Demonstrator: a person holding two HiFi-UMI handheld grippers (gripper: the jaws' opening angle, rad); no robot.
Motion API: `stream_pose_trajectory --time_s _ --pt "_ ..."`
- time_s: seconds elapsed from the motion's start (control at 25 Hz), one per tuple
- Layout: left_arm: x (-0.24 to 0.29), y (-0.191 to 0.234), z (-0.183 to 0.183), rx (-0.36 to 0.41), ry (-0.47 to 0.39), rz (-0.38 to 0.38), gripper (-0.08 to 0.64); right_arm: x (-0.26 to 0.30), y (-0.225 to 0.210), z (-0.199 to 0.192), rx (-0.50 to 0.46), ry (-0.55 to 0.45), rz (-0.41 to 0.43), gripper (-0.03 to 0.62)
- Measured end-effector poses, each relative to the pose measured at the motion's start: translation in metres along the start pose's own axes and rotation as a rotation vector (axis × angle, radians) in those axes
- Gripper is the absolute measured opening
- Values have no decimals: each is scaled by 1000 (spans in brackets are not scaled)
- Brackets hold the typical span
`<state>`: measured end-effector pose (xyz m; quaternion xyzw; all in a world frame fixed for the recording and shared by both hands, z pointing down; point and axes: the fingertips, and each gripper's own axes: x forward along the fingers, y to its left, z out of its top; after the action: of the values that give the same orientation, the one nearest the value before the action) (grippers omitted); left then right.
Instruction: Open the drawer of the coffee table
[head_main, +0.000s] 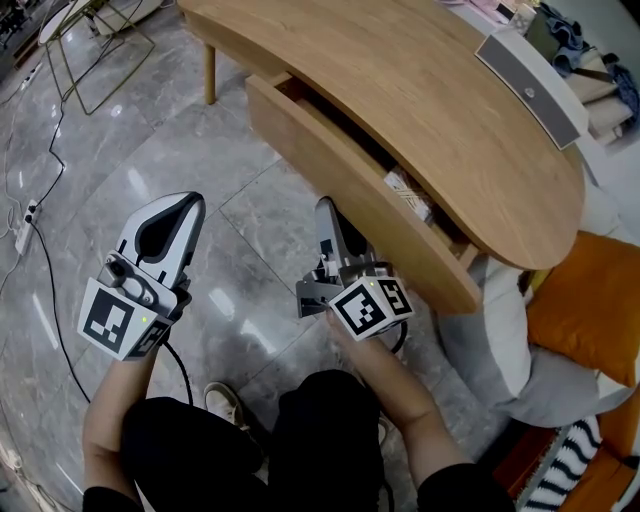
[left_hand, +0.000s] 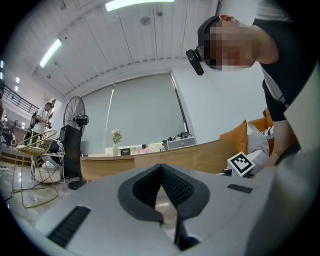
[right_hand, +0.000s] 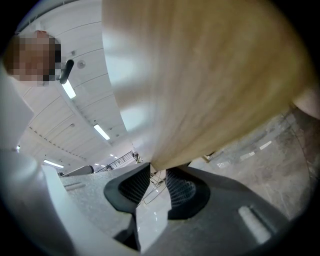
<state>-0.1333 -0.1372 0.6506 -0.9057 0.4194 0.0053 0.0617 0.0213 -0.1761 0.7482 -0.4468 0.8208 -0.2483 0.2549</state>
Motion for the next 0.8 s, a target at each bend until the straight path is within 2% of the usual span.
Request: stream_pose_trajectory --time_s 0.16,0.32,0.56,0.8 --pt "-1 -3 -2 19 9 -12 6 -7 11 -12 -58 23 13 77" --pt "1 -9 2 -19 -6 -30 6 -7 13 -16 -62 48 19 78" --pt "-3 -7 1 18 2 -18 6 -17 17 -29 -145 101 47 77" --pt "-7 -6 3 -5 -3 -5 6 -18 14 -33 -185 112 51 77"
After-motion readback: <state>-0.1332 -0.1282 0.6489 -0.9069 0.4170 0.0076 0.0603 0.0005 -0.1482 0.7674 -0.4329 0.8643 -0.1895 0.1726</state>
